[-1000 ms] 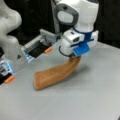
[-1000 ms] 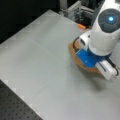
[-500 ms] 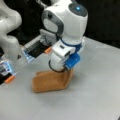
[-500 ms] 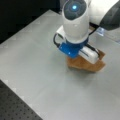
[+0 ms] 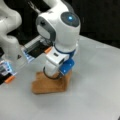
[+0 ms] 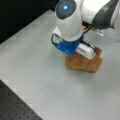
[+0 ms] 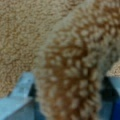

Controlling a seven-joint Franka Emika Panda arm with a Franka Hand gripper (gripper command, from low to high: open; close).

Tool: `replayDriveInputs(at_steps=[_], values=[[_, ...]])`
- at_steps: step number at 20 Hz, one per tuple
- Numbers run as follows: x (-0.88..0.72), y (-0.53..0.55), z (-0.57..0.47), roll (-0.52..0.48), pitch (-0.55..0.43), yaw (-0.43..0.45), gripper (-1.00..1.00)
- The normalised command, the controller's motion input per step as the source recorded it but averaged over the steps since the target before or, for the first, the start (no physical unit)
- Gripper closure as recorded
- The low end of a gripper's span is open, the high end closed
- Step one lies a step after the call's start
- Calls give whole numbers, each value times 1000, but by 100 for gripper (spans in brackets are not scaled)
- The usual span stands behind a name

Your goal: Folding a towel twice

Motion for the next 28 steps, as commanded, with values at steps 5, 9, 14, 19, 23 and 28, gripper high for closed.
replayDriveInputs(at_steps=[5, 9, 14, 19, 23, 28], values=[[-439, -146, -112, 202, -236, -11, 100], [-470, -285, -101, 175, -287, 3, 100], [-417, -259, -107, 186, -309, 57, 100], [-350, -229, -196, 191, -316, 57, 100], [-304, -132, -222, 188, -308, -6, 100], [-250, -74, -219, 165, -290, -37, 100]])
